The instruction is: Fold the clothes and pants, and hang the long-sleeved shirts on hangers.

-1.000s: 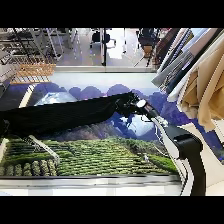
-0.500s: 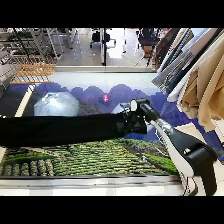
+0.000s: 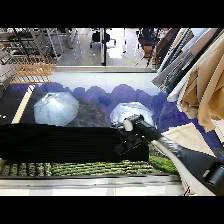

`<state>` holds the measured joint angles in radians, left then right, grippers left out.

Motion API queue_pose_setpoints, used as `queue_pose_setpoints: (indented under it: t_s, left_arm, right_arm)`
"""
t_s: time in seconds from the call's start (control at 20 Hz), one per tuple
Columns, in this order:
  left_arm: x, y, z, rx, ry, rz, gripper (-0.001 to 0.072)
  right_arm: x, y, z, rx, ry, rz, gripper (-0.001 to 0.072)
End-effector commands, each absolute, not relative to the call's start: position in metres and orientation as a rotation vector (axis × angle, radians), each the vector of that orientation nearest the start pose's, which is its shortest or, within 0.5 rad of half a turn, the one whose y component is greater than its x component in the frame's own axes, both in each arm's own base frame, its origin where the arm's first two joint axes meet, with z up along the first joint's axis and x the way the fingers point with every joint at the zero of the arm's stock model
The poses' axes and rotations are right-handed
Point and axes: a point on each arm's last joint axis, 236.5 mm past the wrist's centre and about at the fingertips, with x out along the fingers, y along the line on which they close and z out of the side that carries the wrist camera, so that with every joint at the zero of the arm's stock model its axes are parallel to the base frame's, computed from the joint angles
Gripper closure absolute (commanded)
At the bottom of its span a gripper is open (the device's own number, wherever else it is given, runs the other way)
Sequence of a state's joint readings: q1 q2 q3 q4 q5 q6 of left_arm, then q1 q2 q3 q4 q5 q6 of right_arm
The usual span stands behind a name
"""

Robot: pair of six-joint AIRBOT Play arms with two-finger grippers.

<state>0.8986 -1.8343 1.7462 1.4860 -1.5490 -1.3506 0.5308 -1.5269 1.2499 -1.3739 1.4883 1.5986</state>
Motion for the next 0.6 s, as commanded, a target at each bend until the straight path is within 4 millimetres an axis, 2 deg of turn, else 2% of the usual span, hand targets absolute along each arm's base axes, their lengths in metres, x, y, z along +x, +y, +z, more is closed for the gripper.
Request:
queue_pose_setpoints:
  t_s: [0.0,0.15,0.25,0.3,0.4,0.45,0.55]
  left_arm:
    - [0.318,0.328,-0.007,-0.68,1.345,0.428,0.0012]
    - [0.343,0.314,0.037,-0.674,1.221,0.371,0.0012]
    - [0.347,0.3,0.053,-0.671,1.202,0.335,0.002]
    - [0.35,0.289,0.059,-0.681,1.202,0.301,0.0063]
    - [0.358,0.26,0.066,-0.719,1.217,0.196,0.0217]
    - [0.363,0.246,0.07,-0.725,1.221,0.141,0.0245]
    - [0.375,0.225,0.075,-0.719,1.218,0.075,0.0267]
  right_arm:
    - [0.303,0.148,-0.026,-0.117,1.64,0.389,0.0276]
    - [0.328,0.107,-0.017,0.191,1.58,0.408,0.0276]
    - [0.338,0.078,-0.025,0.326,1.539,0.387,0.0276]
    - [0.34,0.065,-0.033,0.371,1.527,0.371,0.0276]
    - [0.339,0.055,-0.048,0.404,1.519,0.404,0.0276]
    - [0.339,0.054,-0.056,0.404,1.516,0.427,0.0273]
    - [0.344,0.052,-0.073,0.393,1.518,0.453,0.0195]
